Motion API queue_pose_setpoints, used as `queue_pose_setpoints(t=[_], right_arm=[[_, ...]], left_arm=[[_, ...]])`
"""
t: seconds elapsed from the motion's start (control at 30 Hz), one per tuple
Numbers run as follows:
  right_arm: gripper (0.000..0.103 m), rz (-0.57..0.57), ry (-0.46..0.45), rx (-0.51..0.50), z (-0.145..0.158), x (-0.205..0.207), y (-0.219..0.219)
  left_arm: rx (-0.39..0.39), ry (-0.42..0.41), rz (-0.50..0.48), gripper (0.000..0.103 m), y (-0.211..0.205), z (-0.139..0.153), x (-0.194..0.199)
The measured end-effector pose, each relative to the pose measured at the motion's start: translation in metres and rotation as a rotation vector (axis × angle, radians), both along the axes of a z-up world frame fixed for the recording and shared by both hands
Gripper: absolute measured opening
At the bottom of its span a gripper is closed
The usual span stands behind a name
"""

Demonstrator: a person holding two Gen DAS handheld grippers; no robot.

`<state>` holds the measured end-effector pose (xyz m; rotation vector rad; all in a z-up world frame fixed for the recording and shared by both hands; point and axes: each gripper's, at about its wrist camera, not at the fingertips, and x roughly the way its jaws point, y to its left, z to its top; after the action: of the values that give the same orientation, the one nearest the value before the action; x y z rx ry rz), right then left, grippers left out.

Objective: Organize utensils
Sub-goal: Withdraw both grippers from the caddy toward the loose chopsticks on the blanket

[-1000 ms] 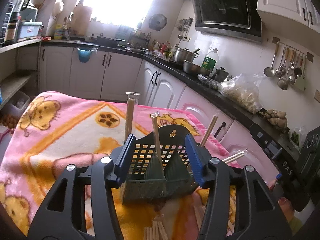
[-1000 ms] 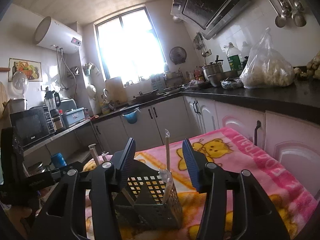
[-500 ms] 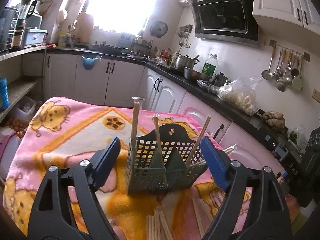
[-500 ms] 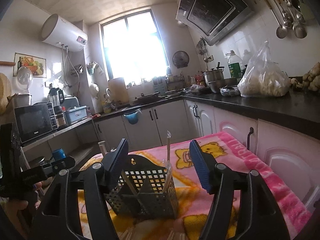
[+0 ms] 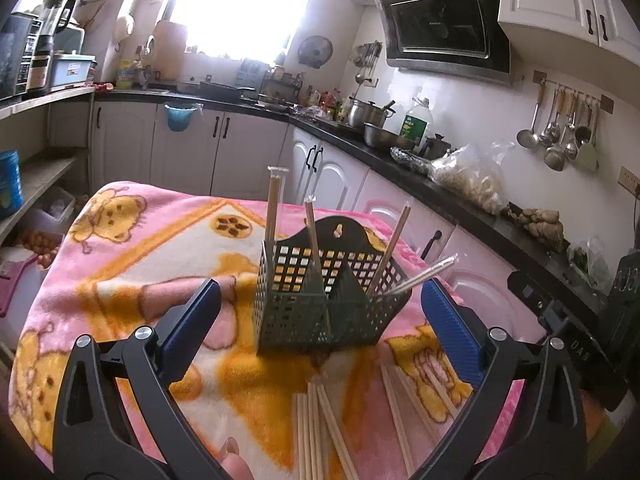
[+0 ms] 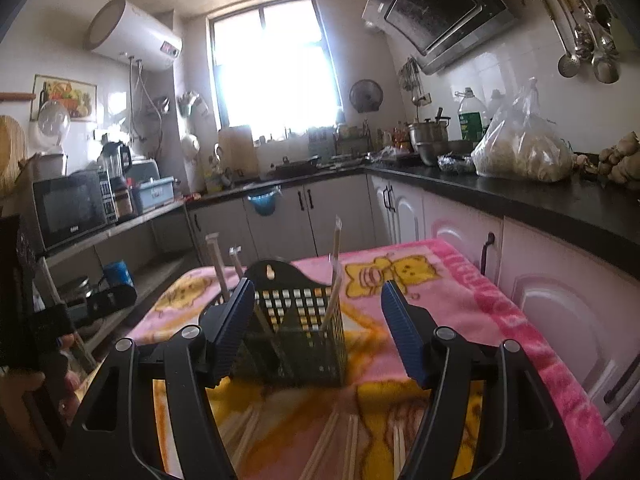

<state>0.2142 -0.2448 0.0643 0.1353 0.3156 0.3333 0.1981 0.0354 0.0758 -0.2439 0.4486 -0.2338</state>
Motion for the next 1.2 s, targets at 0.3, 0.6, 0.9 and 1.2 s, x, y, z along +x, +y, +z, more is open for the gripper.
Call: queue_pose_setpoints(t=[0.3,0.6,0.9,1.2], right_arm=[[0.063,0.027,0.052,-0.035,-0.015,-0.017,0.005],[0.060,0.071,0.099,-0.059,-0.026,-0.028,0.011],[0.050,0.130,0.147,-0.106,-0.040,-0.033,0.018],[0.038,0.174,0.240,-0.141,-0.059,-0.031,0.026]], left_arm=[[0.015,0.031,-0.006,0.091,-0.003,-0.012,-0.017],[0.032,0.071,-0.018,0.091,-0.007,-0.027,-0.028],[0.038,0.122,-0.018,0.091,-0.010,-0.048,-0.038],[0.049,0.171,-0.014,0.081,-0.009,-0.066,-0.044]])
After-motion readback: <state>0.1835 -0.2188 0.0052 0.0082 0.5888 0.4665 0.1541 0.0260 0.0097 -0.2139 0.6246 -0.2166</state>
